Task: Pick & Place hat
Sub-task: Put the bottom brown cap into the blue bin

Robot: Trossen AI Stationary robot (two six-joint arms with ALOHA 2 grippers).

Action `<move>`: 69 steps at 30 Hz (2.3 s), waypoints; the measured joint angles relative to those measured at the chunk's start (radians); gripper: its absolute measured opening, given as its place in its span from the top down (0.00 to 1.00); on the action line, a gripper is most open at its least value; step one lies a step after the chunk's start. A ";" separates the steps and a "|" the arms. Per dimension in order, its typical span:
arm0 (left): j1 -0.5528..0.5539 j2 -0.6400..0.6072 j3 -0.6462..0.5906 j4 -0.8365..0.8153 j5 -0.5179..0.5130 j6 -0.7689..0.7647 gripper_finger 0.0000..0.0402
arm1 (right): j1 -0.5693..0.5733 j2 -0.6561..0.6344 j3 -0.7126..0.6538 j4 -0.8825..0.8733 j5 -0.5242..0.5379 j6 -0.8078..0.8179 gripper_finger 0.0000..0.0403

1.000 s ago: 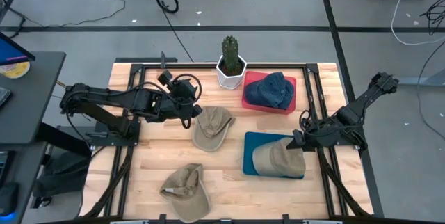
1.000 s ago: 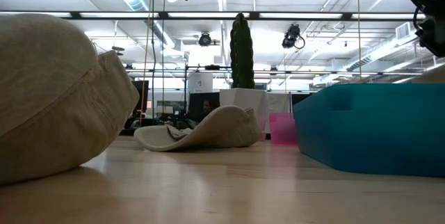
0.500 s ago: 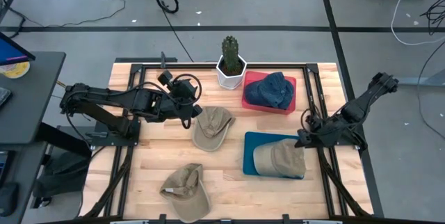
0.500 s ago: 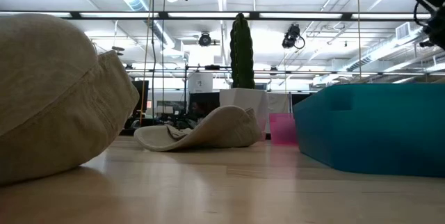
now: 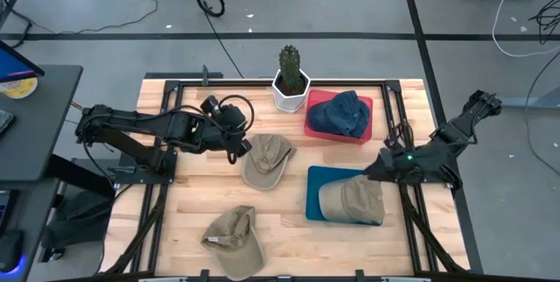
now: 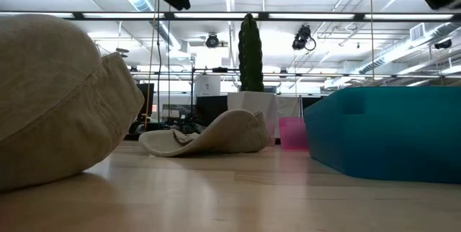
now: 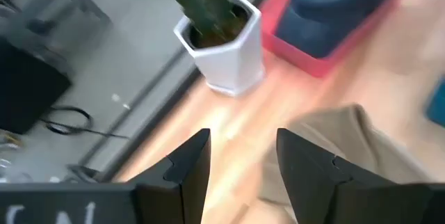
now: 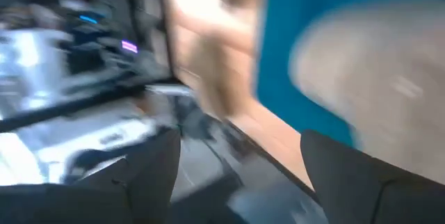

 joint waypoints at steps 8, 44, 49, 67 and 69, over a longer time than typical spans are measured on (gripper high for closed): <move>0.031 0.000 0.000 -0.011 0.351 -0.145 0.58 | 0.000 0.029 0.000 0.224 0.403 -0.261 0.26; -0.091 0.002 -0.498 0.194 0.988 -0.557 0.58 | -0.133 0.162 0.000 0.242 0.352 -0.687 0.26; -0.118 0.002 -0.601 0.293 0.989 -0.539 0.58 | -0.148 0.162 0.000 0.242 0.326 -0.696 0.26; -0.174 0.002 -0.835 0.784 1.057 -0.586 0.58 | -0.189 0.163 0.000 0.267 0.319 -0.676 0.26; -0.173 0.002 -0.881 0.881 1.102 -0.637 0.58 | -0.188 0.163 0.000 0.268 0.318 -0.663 0.26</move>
